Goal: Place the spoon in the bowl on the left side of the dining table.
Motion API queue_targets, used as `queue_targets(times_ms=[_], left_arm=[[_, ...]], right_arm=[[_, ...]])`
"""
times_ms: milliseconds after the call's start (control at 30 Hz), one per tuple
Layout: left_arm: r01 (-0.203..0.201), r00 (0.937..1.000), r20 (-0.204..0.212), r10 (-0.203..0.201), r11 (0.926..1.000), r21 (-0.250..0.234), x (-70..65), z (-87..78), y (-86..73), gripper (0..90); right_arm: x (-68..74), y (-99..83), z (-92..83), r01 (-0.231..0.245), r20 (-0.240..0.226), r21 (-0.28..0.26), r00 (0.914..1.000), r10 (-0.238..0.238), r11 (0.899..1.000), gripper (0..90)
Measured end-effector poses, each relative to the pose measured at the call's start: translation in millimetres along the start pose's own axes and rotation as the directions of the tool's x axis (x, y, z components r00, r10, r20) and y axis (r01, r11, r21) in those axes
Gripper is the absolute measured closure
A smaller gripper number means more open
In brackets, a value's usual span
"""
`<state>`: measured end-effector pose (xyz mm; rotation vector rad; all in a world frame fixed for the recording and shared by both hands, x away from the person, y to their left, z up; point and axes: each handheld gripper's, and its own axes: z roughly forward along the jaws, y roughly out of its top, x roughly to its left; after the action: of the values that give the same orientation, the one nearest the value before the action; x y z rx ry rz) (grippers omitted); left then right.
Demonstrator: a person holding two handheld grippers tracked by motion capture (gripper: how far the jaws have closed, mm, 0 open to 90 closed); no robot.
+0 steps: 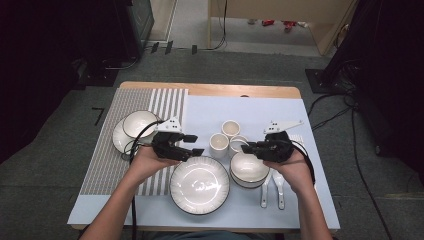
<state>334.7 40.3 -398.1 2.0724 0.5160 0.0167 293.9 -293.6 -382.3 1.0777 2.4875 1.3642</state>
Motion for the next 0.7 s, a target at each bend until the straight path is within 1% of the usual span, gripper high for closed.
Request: queue_targets(times_ms=[700], left_arm=[[-0.002, 0.9999, 0.012, 0.002, 1.0000, 0.004, -7.1, 11.1, 1.7, 45.0]], right_arm=[[5.0, 2.4, 6.2, 0.009, -0.016, 0.010, 0.9998, -0.009, 1.000, 81.4]])
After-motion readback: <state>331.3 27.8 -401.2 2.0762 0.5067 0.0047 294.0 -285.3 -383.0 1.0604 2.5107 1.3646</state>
